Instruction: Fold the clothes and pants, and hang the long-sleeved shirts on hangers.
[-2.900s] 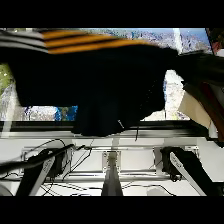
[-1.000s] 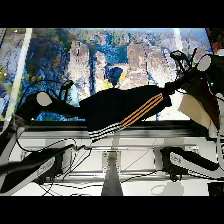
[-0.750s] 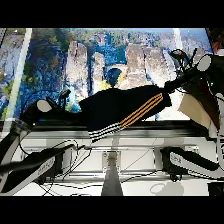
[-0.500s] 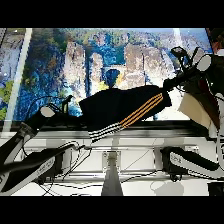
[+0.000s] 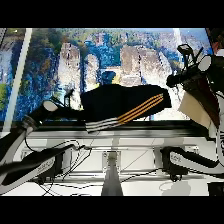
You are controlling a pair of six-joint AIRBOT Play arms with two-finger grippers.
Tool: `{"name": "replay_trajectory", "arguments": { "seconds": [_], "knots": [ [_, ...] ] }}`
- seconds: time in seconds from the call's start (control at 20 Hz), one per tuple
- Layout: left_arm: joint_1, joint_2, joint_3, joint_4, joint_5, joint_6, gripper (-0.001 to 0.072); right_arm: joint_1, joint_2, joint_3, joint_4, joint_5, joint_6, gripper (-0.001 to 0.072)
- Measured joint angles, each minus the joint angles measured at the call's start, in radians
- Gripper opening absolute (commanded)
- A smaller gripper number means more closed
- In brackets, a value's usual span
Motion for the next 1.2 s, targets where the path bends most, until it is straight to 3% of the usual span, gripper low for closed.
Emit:
{"name": "replay_trajectory", "arguments": {
  "seconds": [0.2, 0.45, 0.8, 1.2],
  "knots": [
    [0.178, 0.021, 0.176, 0.214, -0.104, 0.006, 0.0010, -0.053, -0.072, -0.003, 0.104, 0.065, 0.019, 0.0693],
    [0.288, 0.011, 0.256, 0.328, -0.163, 0.009, 0.0010, -0.056, -0.154, -0.087, 0.329, 0.117, -0.003, 0.0694],
    [0.238, -0.070, 0.270, 0.361, -0.182, 0.009, 0.0010, -0.045, -0.161, -0.144, 0.599, 0.157, -0.089, 0.0700],
    [0.132, -0.106, 0.270, 0.336, -0.131, 0.009, 0.0010, -0.003, -0.170, -0.240, 0.533, 0.021, -0.024, 0.0695]
  ]
}}
